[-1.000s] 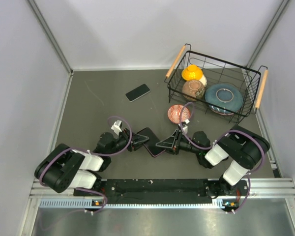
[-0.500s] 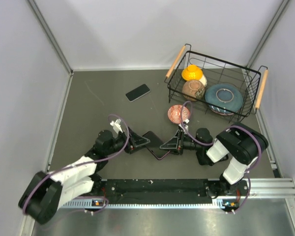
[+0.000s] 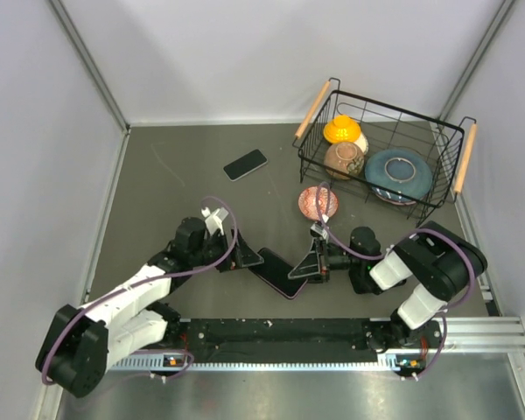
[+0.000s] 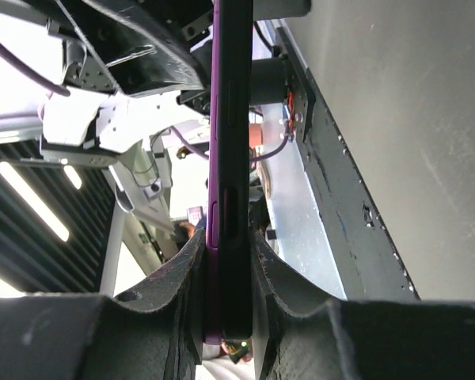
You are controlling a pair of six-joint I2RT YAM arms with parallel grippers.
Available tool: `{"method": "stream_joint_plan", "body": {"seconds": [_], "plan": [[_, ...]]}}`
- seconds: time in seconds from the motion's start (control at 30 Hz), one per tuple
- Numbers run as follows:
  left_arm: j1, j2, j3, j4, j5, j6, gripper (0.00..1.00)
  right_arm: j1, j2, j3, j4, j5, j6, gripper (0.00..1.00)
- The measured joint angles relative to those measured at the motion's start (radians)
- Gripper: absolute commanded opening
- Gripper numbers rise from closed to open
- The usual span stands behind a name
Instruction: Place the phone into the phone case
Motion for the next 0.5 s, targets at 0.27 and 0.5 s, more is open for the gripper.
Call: {"method": "stream_joint_plan", "body": {"seconds": [0.27,0.5], "plan": [[0.006,0.031,0.008,0.037,0.167,0.020,0.74,0.002,-0.026,0.000,0.001,-0.059,0.000,0.05],[0.006,0.100,-0.042,0.252,0.313,-0.085,0.49,0.016,-0.027,0.034,-0.001,-0.083,0.019,0.12]]}}
